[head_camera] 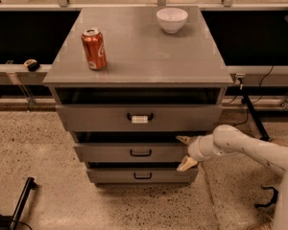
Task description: Open middle drawer
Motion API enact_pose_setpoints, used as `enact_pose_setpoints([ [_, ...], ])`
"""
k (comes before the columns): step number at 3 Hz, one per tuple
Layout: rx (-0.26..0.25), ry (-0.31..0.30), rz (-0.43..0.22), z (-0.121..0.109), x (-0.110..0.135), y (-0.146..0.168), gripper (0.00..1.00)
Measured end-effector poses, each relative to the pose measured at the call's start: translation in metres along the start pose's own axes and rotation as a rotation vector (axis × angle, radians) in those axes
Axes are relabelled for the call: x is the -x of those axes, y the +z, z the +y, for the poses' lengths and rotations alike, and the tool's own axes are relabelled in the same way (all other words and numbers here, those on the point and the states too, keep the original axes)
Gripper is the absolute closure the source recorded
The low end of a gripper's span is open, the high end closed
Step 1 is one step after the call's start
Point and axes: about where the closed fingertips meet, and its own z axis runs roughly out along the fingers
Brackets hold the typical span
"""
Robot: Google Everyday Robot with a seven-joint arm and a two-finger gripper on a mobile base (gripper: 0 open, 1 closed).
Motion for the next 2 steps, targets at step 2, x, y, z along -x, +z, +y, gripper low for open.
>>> enact_pose_setpoints([
  [2,0.008,0.029,0.045,-0.0087,-0.0238,0.0103,0.49],
])
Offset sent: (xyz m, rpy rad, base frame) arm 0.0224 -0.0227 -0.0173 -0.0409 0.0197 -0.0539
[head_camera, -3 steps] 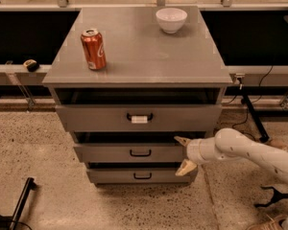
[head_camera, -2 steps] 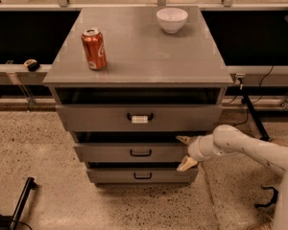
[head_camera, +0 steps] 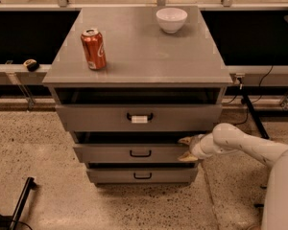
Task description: Open middle drawer
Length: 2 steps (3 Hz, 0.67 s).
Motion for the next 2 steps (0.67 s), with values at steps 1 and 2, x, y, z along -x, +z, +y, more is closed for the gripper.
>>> enact_pose_setpoints([
  [1,-0.021,-0.002,-0.024,-0.005,0.005,-0.006,0.49],
  [2,-0.009,-0.019,-0.065,0.002,0.017,-0.015,0.49],
])
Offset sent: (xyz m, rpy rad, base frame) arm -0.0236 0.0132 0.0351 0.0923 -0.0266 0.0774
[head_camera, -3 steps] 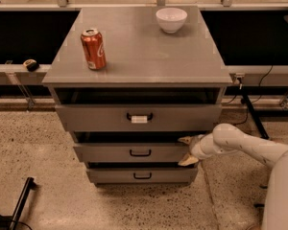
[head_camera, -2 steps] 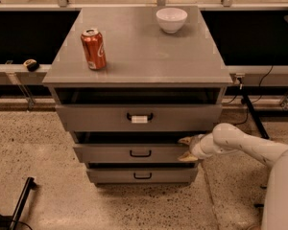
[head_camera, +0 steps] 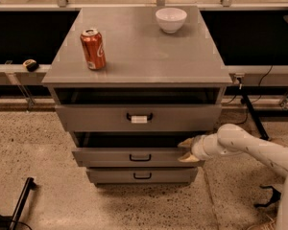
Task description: Open middle drawer
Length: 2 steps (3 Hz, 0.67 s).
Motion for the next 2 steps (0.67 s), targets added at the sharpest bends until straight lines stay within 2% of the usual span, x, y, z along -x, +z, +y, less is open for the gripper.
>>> enact_pose_setpoints([
  [2,0.114,0.033,-0.028,0.068,0.008,-0.013,0.37],
])
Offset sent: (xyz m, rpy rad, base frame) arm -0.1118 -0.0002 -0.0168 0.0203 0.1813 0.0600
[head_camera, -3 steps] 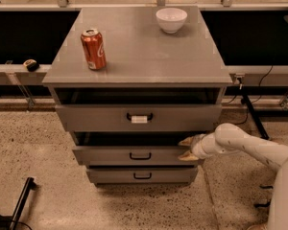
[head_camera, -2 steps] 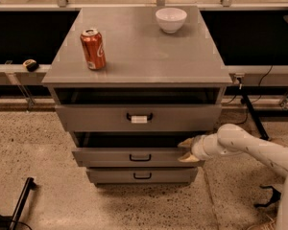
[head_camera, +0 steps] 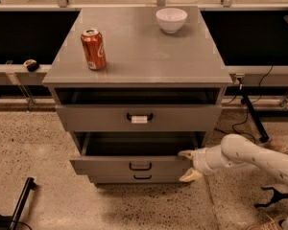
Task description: Open middle drawer
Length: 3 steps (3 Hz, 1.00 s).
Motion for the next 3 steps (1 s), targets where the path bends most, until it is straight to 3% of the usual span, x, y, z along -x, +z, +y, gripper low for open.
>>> enact_pose_setpoints([
  [1,0.005,0.001,0.000,0.002,0.002,-0.003,0.46],
  [3,0.089,-0.046,-0.016,0.038,0.034,-0.022,0.56],
])
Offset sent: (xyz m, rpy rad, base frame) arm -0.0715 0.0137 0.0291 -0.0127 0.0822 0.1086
